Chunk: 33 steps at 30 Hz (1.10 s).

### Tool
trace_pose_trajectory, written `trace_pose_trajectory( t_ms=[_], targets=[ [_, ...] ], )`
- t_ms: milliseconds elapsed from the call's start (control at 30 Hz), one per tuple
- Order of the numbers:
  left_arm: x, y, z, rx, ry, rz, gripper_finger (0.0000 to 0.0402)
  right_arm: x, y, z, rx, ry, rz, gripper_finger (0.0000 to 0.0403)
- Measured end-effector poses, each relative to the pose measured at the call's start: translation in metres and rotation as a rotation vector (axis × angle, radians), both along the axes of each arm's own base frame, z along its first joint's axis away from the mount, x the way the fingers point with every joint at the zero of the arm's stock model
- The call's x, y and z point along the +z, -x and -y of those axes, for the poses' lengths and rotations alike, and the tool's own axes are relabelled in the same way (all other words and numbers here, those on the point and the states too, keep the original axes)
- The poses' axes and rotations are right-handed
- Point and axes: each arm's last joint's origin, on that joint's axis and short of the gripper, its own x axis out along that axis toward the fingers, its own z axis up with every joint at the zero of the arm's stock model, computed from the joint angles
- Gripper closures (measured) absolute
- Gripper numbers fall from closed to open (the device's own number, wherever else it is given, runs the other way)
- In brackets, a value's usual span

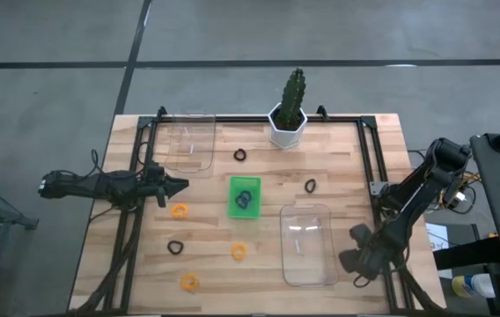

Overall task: Sort spring keychains
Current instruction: Put the purple spring keychain into the green bin

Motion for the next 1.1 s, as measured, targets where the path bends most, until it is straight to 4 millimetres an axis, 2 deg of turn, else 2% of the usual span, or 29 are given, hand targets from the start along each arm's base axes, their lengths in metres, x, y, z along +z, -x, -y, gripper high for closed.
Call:
trace_pose_trajectory(
  t_ms=[167, 367, 800, 1100],
  targets=[
    [0.0, 0.0, 0.0, 0.0, 0.0, 0.0, 0.0319, -0.01, -0.002, -0.003, 0.021, 0.035, -0.026, 0.0218],
    [0.0, 0.0, 0.0, 0.0, 0.0, 0.0, 0.0319, -0.011, -0.003, -0.004, 0.018, 0.038, -0.021, 0.0218],
    [0.0, 0.0, 0.0, 0.0, 0.0, 0.0, 0.0319, 0.004, -0.002, -0.001, 0.015, -0.023, 0.053, 0.0219],
    [0.0, 0.0, 0.0, 0.0, 0.0, 0.0, 0.0319, -0.012, -0.004, -0.005, 0.017, 0.044, 0.011, 0.0219]
  ],
)
